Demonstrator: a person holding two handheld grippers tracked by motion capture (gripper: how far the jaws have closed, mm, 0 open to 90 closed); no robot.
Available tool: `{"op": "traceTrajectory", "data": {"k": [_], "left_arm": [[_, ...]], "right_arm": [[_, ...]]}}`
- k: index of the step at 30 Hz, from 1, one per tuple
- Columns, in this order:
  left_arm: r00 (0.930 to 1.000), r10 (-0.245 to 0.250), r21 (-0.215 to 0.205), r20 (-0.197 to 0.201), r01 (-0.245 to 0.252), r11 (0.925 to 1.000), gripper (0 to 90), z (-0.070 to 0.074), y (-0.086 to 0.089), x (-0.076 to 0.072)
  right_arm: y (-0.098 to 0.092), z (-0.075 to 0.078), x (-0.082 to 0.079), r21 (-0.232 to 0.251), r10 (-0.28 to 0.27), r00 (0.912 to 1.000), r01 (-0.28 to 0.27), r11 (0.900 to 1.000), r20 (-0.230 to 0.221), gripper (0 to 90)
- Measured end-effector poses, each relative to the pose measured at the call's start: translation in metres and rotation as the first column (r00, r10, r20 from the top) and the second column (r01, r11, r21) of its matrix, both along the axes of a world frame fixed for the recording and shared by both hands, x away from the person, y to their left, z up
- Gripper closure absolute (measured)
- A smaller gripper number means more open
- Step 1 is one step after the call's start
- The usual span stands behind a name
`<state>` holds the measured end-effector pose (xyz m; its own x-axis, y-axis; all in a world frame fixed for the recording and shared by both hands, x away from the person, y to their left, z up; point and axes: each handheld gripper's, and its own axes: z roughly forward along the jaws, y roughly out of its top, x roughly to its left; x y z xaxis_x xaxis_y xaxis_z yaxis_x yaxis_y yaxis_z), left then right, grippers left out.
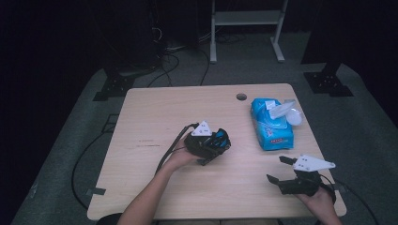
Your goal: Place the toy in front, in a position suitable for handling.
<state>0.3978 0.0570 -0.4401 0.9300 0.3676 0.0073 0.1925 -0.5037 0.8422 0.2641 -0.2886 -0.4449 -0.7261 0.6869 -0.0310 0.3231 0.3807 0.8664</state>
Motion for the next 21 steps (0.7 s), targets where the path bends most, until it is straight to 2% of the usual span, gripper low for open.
{"op": "traceTrajectory", "data": {"k": [4,9,15,21], "left_arm": [[0.9999,-0.013,0.035,-0.005,0.013,0.9993,25.1,-0.006,-0.005,0.002],[0.9994,-0.012,0.085,-0.033,0.015,0.9962,25.0,-0.018,-0.011,0.005],[0.9978,-0.026,0.170,-0.061,0.036,0.9848,25.0,-0.029,-0.017,0.007],[0.9968,-0.037,0.218,-0.070,0.052,0.9745,25.0,-0.029,-0.023,0.009]], "right_arm": [[-0.001,0.001,-0.001,0.001,0.000,1.0000,0.000,1.000,0.003,15.4],[0.000,0.000,-0.001,-0.001,0.001,1.0000,-0.001,1.000,0.003,15.4],[0.000,0.000,0.000,-0.003,0.003,1.0000,-0.003,1.000,0.000,15.4],[0.000,-0.001,0.000,-0.005,0.005,1.0000,-0.005,1.000,-0.005,15.4]]}}
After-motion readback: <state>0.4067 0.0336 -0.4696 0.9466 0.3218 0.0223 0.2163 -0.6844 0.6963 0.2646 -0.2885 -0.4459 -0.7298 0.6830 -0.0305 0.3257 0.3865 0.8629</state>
